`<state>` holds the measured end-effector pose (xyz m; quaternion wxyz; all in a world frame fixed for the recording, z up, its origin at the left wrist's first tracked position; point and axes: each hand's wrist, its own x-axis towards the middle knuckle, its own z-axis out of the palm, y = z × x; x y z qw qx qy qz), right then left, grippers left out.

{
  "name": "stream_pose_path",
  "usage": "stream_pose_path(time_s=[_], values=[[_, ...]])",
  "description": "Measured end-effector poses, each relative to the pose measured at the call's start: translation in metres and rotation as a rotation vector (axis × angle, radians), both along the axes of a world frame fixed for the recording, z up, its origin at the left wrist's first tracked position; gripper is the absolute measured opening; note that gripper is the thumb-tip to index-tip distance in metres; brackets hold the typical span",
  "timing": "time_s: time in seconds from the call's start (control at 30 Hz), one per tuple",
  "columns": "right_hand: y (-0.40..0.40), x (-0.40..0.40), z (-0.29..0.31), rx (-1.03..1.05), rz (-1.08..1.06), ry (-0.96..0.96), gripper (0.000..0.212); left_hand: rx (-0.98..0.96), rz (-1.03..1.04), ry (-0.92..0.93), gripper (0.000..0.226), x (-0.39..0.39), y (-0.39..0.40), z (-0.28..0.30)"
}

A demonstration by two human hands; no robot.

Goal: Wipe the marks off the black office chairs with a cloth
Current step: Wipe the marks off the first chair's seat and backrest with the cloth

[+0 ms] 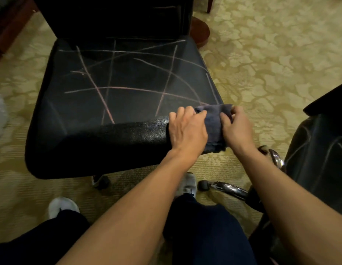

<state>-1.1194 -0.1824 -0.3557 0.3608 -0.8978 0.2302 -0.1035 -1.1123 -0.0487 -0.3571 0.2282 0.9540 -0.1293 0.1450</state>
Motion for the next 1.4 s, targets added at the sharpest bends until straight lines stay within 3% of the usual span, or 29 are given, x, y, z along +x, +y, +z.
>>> stream_pose_path(time_s=[0.27,0.57,0.8,1.0,1.23,1.4], values=[[0.036,-0.018,0.0,0.003,0.008,0.111,0.021,-0.03,0.05,0.011,0.03,-0.019,0.055,-0.005],[0.08,-0.043,0.011,-0.018,-0.082,0.214,0.025,-0.095,0.083,0.153,0.031,-0.038,0.089,0.003],[0.088,-0.047,0.006,0.007,-0.047,0.027,0.02,-0.121,0.01,0.24,0.045,-0.025,0.128,0.015],[0.086,-0.039,0.002,0.176,-0.079,0.099,0.021,-0.068,0.263,0.233,0.051,0.0,0.202,0.024],[0.079,-0.027,0.005,0.201,-0.032,0.193,0.035,0.069,0.367,0.372,0.08,0.016,0.295,0.027],[0.083,-0.033,0.003,0.287,-0.077,0.158,0.033,-0.125,0.564,0.633,0.138,0.036,0.347,0.018]])
